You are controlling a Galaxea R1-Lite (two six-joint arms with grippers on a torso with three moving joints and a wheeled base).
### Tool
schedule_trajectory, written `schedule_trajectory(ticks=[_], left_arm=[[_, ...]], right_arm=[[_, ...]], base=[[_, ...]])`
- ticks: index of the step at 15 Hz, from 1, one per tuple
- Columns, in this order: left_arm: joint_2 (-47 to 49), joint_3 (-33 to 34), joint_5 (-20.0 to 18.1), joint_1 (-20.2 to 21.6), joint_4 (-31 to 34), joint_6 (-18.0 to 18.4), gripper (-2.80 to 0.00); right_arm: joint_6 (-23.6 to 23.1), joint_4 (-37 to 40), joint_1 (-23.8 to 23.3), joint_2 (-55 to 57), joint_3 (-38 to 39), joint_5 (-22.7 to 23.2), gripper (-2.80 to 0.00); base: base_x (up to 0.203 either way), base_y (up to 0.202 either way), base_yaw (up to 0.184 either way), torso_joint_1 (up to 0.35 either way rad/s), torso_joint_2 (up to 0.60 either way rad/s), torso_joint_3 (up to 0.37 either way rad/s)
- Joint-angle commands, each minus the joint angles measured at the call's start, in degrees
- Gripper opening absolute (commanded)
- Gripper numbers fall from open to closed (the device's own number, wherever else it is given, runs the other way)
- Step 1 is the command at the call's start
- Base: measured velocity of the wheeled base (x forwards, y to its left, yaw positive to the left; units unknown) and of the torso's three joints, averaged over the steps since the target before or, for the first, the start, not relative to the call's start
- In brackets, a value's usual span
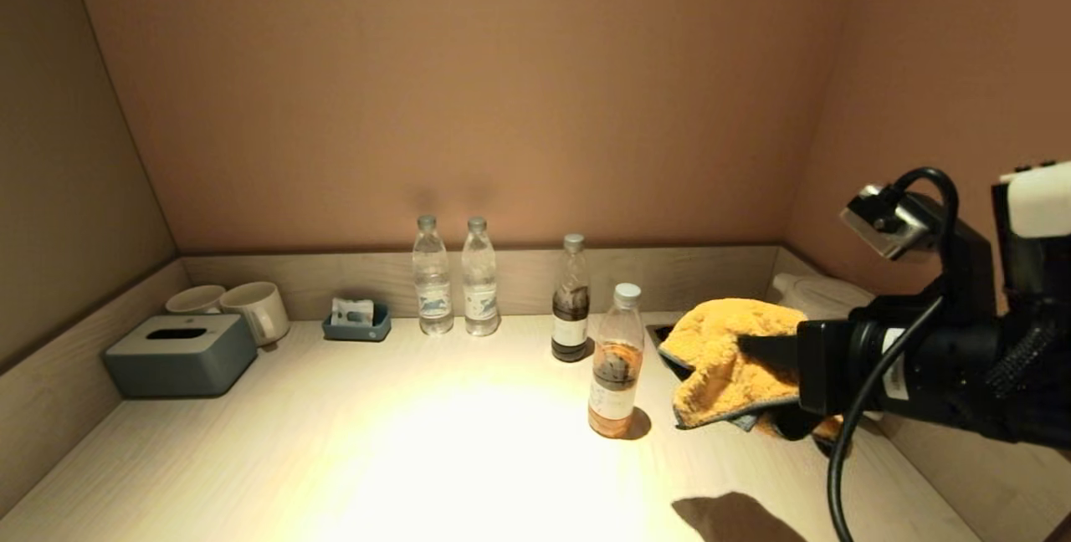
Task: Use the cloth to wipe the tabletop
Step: Place the tablecloth
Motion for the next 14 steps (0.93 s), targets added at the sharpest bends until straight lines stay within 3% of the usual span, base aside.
schedule_trajectory(ticks=[1, 3, 7, 14], left_arm=[[0.04, 0.00, 0.00, 0.03, 0.02, 0.02, -2.80], [0.04, 0.00, 0.00, 0.03, 0.02, 0.02, -2.80], [0.04, 0.00, 0.00, 0.03, 0.02, 0.02, -2.80], [0.04, 0.00, 0.00, 0.03, 0.02, 0.02, -2.80]], right_arm=[[0.09, 0.20, 3.16, -0.75, -1.31, 0.05, -2.80], [0.09, -0.13, 6.99, 1.40, -2.21, 0.05, -2.80], [0.04, -0.34, 10.01, 6.49, -5.15, 0.07, -2.80], [-0.32, -1.43, 17.20, 24.84, -19.39, 0.89, -2.80]], base=[[0.000, 0.000, 0.000, 0.000, 0.00, 0.000], [0.000, 0.000, 0.000, 0.000, 0.00, 0.000], [0.000, 0.000, 0.000, 0.000, 0.00, 0.000], [0.000, 0.000, 0.000, 0.000, 0.00, 0.000]])
